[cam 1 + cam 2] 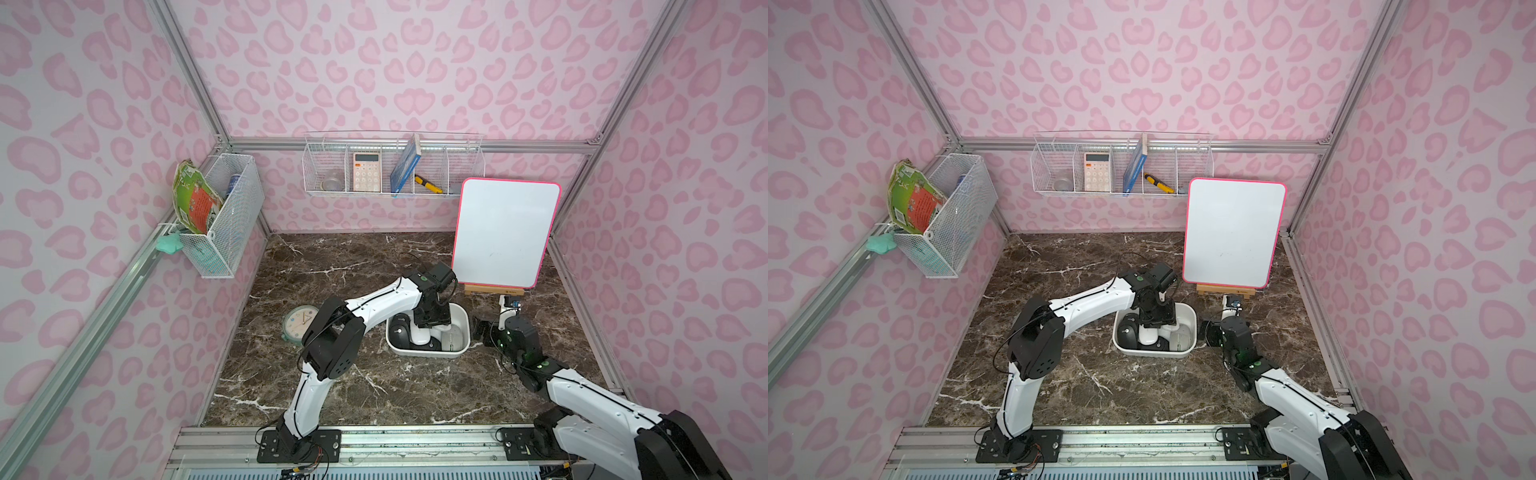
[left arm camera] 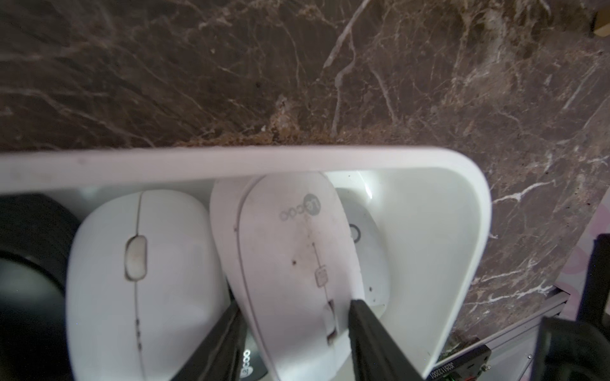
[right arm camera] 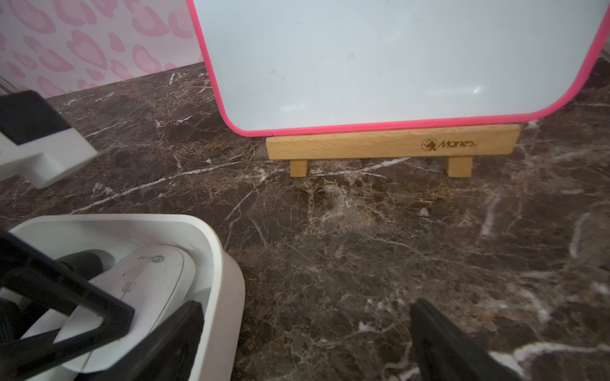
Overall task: Take out the mouse from the storage box
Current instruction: Pick up the mouse from the storage box.
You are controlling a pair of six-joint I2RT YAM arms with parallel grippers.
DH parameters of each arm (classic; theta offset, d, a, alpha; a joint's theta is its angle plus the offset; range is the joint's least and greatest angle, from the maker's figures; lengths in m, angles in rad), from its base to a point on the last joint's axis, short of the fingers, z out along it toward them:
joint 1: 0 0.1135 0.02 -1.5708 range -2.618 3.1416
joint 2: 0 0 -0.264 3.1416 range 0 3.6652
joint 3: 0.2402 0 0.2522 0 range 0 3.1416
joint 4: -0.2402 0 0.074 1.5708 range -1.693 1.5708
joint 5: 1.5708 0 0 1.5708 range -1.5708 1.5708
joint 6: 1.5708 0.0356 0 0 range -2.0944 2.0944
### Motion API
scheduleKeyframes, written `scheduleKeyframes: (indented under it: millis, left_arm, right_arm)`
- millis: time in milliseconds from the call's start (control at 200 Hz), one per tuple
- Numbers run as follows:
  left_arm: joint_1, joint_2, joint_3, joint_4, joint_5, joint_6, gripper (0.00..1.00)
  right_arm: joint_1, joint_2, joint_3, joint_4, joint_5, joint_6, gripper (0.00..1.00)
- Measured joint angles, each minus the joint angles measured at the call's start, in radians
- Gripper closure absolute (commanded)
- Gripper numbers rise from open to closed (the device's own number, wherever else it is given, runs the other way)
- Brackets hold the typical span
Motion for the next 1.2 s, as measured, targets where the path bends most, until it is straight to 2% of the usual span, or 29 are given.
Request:
scheduleKeyframes:
  millis: [160, 255, 485, 570, 835, 925, 1130, 1200]
  left_arm:
    - [0.005, 0.029, 0.039, -0.037, 0.011, -0.002, 0.46]
    - [0.010, 0.040, 0.044, -0.041, 0.026, -0.003, 0.40]
    - [0.023, 0.038, -0.001, 0.035, 0.090, -0.028, 0.35]
    - [0.024, 0.034, -0.009, 0.051, 0.096, -0.030, 0.29]
    - [0.023, 0.052, -0.002, 0.092, 0.090, -0.017, 0.25]
    - [0.024, 0.055, -0.006, 0.104, 0.098, -0.017, 0.28]
    - [0.026, 0.022, -0.050, 0.158, 0.096, -0.020, 0.48]
    - [0.027, 0.004, -0.063, 0.185, 0.074, -0.019, 0.50]
  right_arm:
    - [0.000, 0.002, 0.000, 0.001, -0.007, -0.006, 0.00]
    - [0.000, 0.002, 0.000, 0.002, -0.007, -0.006, 0.00]
    - [0.000, 0.004, 0.000, 0.003, -0.012, -0.006, 0.00]
    - [0.000, 0.008, 0.000, 0.004, -0.014, -0.006, 0.00]
    - [0.000, 0.011, 0.000, 0.004, -0.015, -0.007, 0.00]
    - [0.000, 0.011, 0.000, 0.004, -0.018, -0.007, 0.00]
    - [0.000, 0.017, 0.001, 0.004, -0.023, -0.008, 0.00]
    - [0.000, 0.017, 0.001, 0.004, -0.023, -0.011, 0.00]
